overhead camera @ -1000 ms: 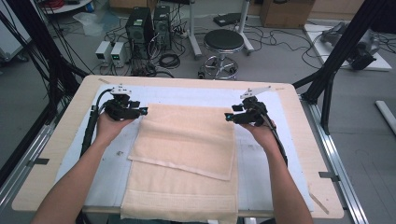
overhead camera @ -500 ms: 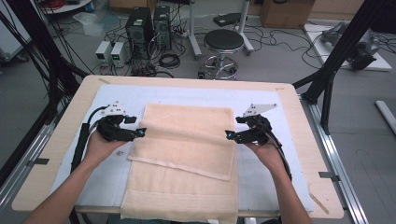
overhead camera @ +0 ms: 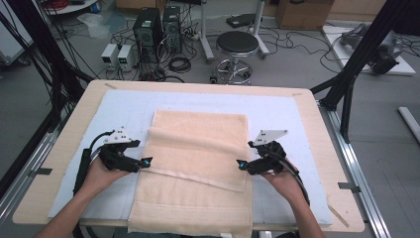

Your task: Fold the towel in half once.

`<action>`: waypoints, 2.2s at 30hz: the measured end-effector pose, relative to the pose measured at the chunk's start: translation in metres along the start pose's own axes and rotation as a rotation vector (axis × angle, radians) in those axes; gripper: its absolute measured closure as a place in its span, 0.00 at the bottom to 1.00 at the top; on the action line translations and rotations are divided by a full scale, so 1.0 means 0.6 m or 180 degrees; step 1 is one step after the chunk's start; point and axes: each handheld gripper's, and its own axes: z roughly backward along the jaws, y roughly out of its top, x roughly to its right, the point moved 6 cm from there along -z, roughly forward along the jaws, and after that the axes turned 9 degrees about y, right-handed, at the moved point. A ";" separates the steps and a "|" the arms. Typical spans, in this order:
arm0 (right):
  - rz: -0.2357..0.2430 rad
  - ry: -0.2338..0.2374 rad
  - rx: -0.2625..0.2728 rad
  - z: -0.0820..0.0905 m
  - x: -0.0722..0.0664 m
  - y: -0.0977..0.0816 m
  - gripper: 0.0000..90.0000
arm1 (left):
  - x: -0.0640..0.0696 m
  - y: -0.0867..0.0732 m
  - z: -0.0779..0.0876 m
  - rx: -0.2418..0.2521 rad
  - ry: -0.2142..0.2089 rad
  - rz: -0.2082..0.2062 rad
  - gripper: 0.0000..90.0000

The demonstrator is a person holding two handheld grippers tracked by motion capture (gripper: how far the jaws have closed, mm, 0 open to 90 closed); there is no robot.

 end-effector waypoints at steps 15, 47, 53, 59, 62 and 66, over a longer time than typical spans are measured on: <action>0.0165 0.0341 -0.0218 -0.031 -0.039 -0.044 0.61 | 0.028 -0.038 -0.021 -0.0199 -0.0226 -0.0268 0.60; 0.0254 0.0570 0.0012 0.031 -0.050 -0.014 0.96 | 0.077 0.001 0.055 0.0179 -0.0242 -0.0494 0.94; 0.0468 0.0660 0.0050 0.076 -0.108 -0.019 0.96 | 0.127 -0.009 0.124 0.0277 -0.0280 -0.0612 0.94; 0.0646 0.0976 0.0094 0.119 -0.188 -0.036 0.88 | 0.187 -0.048 0.180 0.0243 -0.0511 -0.0693 0.93; 0.0600 0.1127 0.0155 0.125 -0.206 -0.043 0.74 | 0.185 -0.062 0.181 0.0226 -0.0520 -0.0633 0.76; 0.0456 0.1051 0.0127 0.101 -0.179 -0.046 0.70 | 0.160 -0.062 0.151 0.0207 -0.0406 -0.0528 0.66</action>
